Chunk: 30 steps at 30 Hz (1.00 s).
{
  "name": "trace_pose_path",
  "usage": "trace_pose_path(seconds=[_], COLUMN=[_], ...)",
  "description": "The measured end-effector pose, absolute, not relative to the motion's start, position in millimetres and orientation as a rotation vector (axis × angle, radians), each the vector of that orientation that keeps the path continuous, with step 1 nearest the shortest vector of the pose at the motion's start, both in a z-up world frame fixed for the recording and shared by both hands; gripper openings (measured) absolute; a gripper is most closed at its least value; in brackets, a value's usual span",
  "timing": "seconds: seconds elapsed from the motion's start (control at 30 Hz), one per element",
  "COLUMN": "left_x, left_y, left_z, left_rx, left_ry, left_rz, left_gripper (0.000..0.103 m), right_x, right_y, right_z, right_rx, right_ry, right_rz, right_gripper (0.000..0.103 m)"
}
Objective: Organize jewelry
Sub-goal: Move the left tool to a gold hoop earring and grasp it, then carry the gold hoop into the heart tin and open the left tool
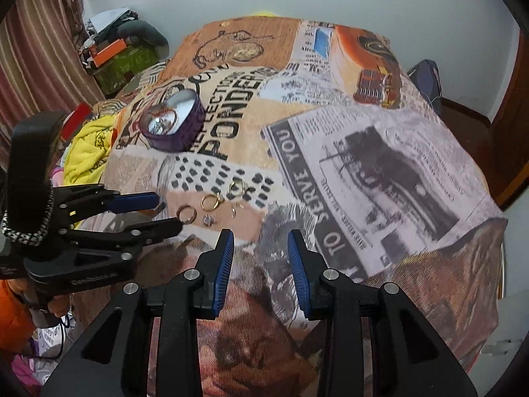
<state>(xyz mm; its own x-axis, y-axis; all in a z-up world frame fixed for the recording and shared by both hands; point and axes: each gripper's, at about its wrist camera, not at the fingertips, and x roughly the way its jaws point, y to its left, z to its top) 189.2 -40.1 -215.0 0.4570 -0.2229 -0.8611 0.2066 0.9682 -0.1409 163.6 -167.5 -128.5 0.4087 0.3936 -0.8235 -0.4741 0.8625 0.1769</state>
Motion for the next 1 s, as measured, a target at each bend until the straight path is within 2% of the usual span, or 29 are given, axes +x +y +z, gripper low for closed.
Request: trace_pose_path(seconds=[0.13,0.27,0.9,0.97,1.0], left_x=[193,199,182,182,181], left_y=[-42,-41,7,11,11], left_z=[-221,-224,-204,-203,-203], left_rx=[-0.005,0.011,-0.087,-0.099,-0.101], left_ry=[1.046,1.028,0.96,0.954,0.951], left_rz=[-0.262,-0.247,-0.177,-0.172,-0.17], left_gripper=[0.036,0.021,0.02,0.02,0.02], right_x=[163,164,178,177,177], right_y=[-166,-160,-113,-110,-108], right_z=[-136,-144,-173,-173,-174], right_rx=[-0.071,-0.075,0.0,-0.028,-0.045], right_ry=[1.034,1.056,1.1,1.079,1.07], right_rz=[0.559,0.571,0.645,0.62,0.612], right_gripper=[0.031,0.031,0.031,0.024,0.016])
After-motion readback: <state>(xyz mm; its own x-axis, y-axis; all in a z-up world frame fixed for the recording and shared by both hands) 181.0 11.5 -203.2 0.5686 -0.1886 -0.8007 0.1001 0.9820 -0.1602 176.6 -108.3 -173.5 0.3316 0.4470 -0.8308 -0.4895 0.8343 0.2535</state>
